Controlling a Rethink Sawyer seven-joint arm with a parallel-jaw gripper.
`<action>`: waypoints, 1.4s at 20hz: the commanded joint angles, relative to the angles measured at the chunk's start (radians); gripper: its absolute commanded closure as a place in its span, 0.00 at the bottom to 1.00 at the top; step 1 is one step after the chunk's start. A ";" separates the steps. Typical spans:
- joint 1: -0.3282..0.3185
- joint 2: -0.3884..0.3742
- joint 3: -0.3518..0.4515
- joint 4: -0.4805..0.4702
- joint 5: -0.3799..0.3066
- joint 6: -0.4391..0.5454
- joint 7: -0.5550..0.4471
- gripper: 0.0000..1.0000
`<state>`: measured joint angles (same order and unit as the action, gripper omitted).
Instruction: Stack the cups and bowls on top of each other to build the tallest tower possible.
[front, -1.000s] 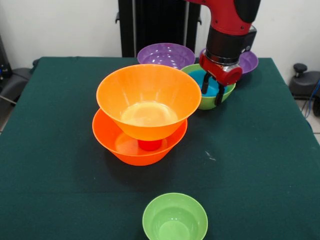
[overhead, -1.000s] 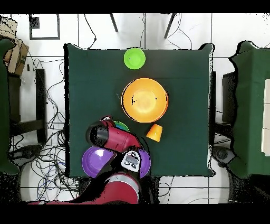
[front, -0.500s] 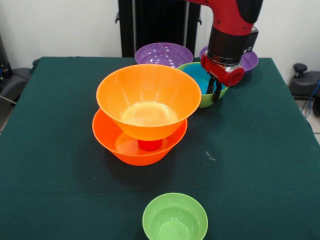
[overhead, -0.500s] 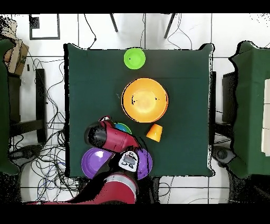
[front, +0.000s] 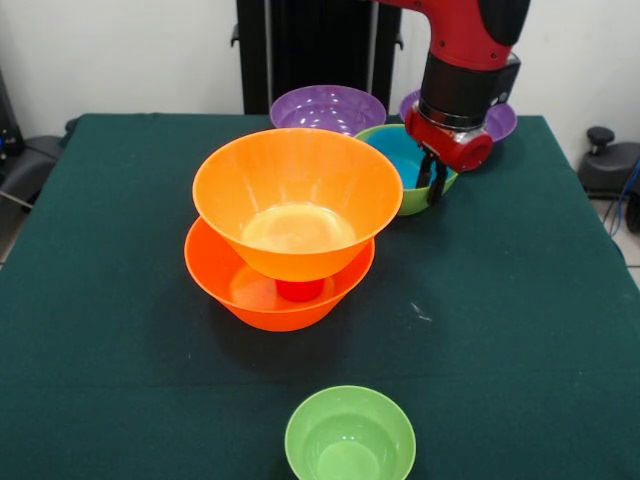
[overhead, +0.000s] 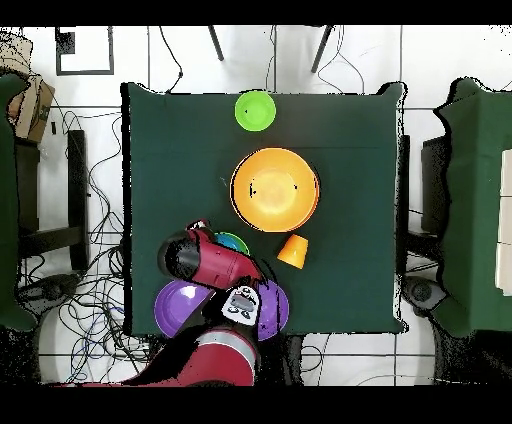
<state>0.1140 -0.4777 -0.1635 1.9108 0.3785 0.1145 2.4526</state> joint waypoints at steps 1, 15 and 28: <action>0.019 0.004 0.085 -0.007 -0.023 0.029 0.091 1.00; 0.080 -0.186 0.002 0.035 -0.033 0.256 0.078 1.00; 0.111 -0.276 -0.043 0.035 -0.047 0.385 0.075 1.00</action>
<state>0.2133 -0.6966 -0.2428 1.9401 0.3775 0.3553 2.4526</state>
